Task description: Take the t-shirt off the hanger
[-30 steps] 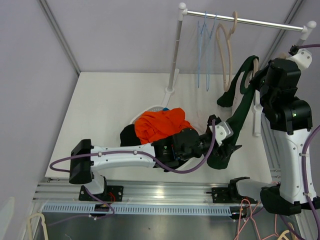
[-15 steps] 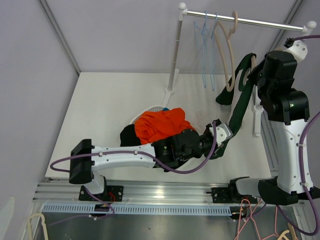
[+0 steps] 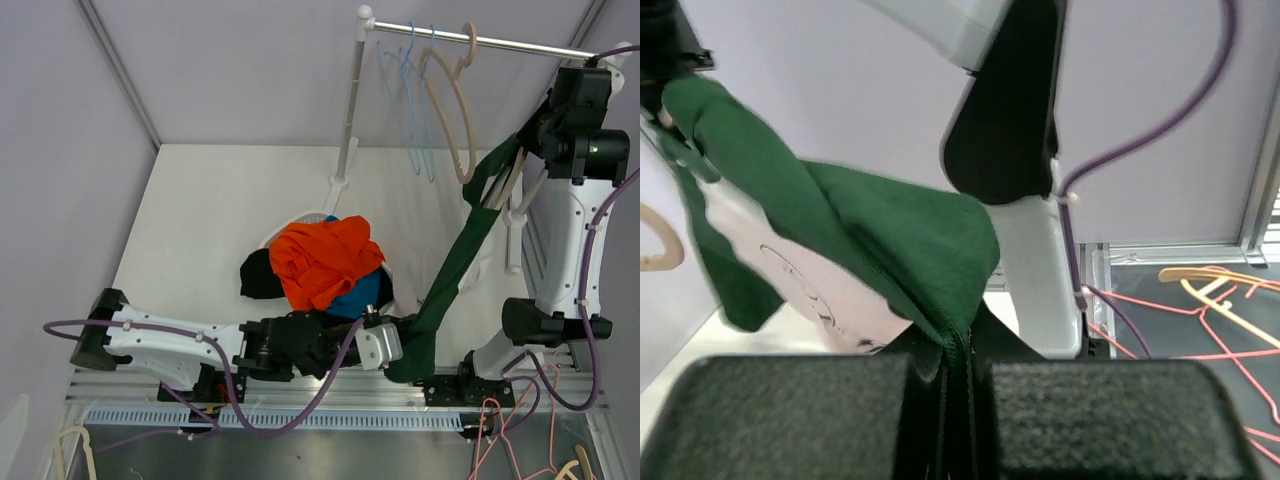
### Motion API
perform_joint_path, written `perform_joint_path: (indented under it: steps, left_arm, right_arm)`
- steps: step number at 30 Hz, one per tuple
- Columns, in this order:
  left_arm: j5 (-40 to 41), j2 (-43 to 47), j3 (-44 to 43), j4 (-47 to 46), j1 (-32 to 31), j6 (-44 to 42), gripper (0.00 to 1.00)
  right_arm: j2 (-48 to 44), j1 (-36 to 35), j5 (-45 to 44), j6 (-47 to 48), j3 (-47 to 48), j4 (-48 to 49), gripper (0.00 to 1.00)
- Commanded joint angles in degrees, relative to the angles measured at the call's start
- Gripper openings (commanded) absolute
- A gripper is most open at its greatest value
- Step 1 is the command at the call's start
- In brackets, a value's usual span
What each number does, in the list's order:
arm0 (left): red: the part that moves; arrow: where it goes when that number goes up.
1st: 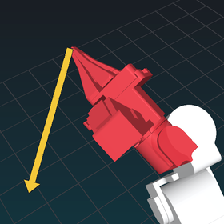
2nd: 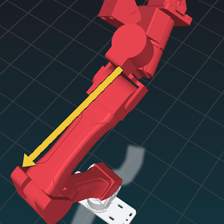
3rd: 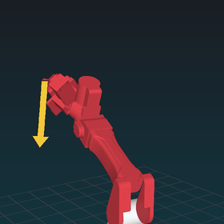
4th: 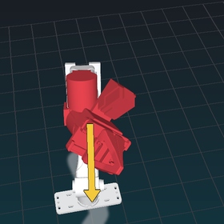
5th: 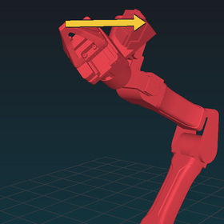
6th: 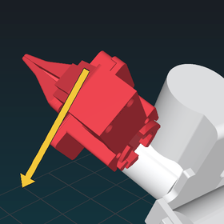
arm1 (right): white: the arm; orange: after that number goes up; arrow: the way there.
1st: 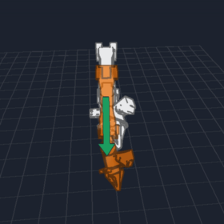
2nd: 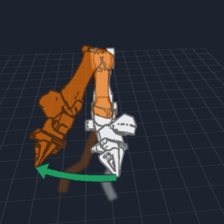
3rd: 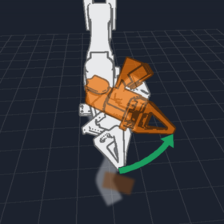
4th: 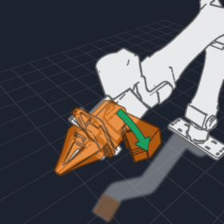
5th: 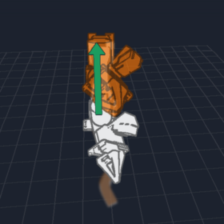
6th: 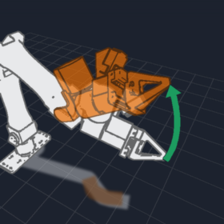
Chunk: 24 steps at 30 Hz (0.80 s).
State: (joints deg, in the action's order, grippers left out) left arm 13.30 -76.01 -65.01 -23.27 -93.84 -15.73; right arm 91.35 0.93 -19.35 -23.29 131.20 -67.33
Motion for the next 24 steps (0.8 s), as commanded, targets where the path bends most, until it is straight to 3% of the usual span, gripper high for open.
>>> perform_joint_path:
  steps: [1, 8, 11, 12, 15, 16, 18, 24]
  left_arm:
    - [-1.1, 5.1, 4.4, -7.2, -3.8, -1.6, 0.01]
    - [0.0, 2.7, 15.5, -11.8, -4.2, 5.3, 0.00]
    - [1.9, -1.7, 14.9, -11.5, -1.4, 9.2, 0.01]
    - [1.2, -2.5, 13.9, -6.9, 0.5, 12.2, 0.01]
    - [-4.6, -6.8, 5.6, 2.5, 11.8, 26.2, 0.01]
    - [-6.3, -7.7, 1.8, 8.5, 17.2, 31.6, 0.01]
    - [-6.9, -9.8, -5.9, 14.0, 21.4, 35.9, 0.01]
    - [-2.6, -11.5, -27.1, 33.4, 30.5, 35.0, 0.01]
  right_arm:
    - [2.9, 5.1, 6.5, 0.9, 7.1, 3.6, 0.00]
    - [5.7, 9.0, 16.4, -0.4, 11.5, 1.8, 0.00]
    - [4.7, 9.1, 18.5, -0.4, 10.3, 1.4, 0.00]
    - [4.3, 9.0, 22.7, -0.7, 10.5, 0.8, 0.00]
    - [-0.1, 7.9, 27.5, -1.8, 7.8, -1.1, 0.00]
    - [-1.8, 5.3, 26.3, -1.9, 5.0, -1.3, 0.00]
    - [-6.6, 3.0, 24.5, -1.7, 2.5, -1.3, 0.00]
    - [-9.9, 2.1, 27.6, -1.6, 5.7, -6.2, 0.00]
